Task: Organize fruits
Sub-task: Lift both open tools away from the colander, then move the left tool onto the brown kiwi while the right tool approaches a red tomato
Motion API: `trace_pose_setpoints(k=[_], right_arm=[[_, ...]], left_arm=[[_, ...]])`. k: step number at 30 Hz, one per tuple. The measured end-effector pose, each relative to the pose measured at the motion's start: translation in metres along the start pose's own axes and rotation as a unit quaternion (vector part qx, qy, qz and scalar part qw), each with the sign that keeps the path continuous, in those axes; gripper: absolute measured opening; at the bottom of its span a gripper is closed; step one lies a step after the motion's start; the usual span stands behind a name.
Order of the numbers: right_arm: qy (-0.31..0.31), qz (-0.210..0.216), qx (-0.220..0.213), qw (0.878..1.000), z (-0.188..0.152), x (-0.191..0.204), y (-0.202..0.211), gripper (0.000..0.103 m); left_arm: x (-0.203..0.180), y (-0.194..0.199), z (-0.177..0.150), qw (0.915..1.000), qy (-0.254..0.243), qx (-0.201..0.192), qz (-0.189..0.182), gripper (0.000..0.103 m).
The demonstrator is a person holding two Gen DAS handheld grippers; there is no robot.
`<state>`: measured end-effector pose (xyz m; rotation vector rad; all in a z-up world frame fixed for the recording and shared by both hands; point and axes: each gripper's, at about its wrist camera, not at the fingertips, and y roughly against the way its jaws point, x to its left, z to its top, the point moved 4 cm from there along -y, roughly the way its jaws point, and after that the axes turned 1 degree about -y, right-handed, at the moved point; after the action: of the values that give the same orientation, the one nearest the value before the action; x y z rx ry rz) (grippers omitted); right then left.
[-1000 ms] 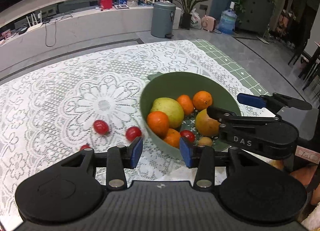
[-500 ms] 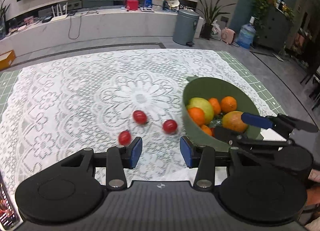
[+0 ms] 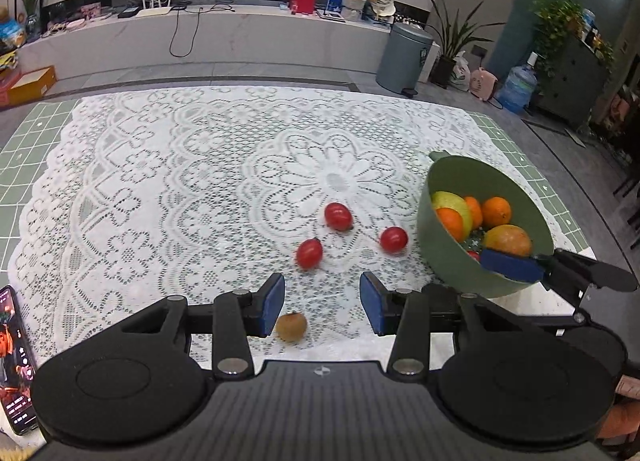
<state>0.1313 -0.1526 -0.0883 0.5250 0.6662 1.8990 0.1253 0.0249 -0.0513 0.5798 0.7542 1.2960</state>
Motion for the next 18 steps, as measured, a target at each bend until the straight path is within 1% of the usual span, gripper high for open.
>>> trace_pose_setpoints(k=[5, 10, 14, 18], right_arm=[[0.016, 0.003, 0.014, 1.0, -0.001, 0.013, -0.01, 0.065], [0.031, 0.005, 0.027, 0.999, -0.002, 0.023, -0.022, 0.064], [0.043, 0.01, 0.038, 0.998, -0.004, 0.029, -0.033, 0.056], [0.054, 0.006, 0.044, 0.998, -0.006, 0.032, -0.042, 0.055]], left_arm=[[0.009, -0.007, -0.001, 0.9999, 0.004, 0.01, 0.004, 0.052], [0.02, -0.021, -0.005, 0.9991, 0.012, 0.039, 0.012, 0.052], [0.026, -0.032, -0.008, 0.9983, 0.014, 0.056, 0.009, 0.052], [0.024, -0.044, -0.009, 0.9972, 0.005, 0.075, -0.002, 0.052]])
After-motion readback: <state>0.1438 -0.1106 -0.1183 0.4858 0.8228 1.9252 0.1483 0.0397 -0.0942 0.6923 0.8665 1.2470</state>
